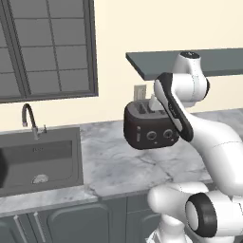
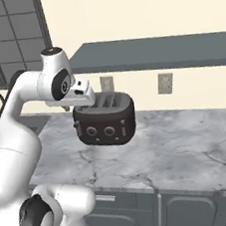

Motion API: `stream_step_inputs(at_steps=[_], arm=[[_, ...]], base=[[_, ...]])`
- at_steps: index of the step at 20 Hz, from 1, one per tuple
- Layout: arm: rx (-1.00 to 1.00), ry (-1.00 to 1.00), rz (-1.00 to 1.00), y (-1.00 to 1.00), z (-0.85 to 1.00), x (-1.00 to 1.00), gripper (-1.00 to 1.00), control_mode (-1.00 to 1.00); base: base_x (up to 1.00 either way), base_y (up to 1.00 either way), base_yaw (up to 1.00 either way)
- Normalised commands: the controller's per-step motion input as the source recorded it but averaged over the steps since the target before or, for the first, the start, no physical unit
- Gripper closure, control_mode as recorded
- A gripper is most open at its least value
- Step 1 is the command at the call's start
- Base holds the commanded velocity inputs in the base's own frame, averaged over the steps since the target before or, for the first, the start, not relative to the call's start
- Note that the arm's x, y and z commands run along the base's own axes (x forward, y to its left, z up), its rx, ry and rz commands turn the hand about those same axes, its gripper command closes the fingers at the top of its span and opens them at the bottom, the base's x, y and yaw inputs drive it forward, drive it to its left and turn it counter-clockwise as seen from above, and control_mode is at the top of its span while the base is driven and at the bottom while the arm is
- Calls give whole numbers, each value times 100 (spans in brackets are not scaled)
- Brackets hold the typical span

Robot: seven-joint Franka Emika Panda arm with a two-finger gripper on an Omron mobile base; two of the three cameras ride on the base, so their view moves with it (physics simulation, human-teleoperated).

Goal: Take a straw from the drawer in front and place it inside the glass cup on the dining counter.

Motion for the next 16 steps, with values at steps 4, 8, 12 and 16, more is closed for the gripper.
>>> stream_step_inputs(at_steps=[4, 8, 12, 16], arm=[[0, 0, 0, 0, 0, 0, -100, 100], [0, 0, 0, 0, 0, 0, -100, 100], [0, 0, 0, 0, 0, 0, -100, 100], [0, 0, 0, 0, 0, 0, -100, 100]], base=[[-5, 0, 0], [-41, 20, 0], [-45, 29, -9], [-24, 37, -38]])
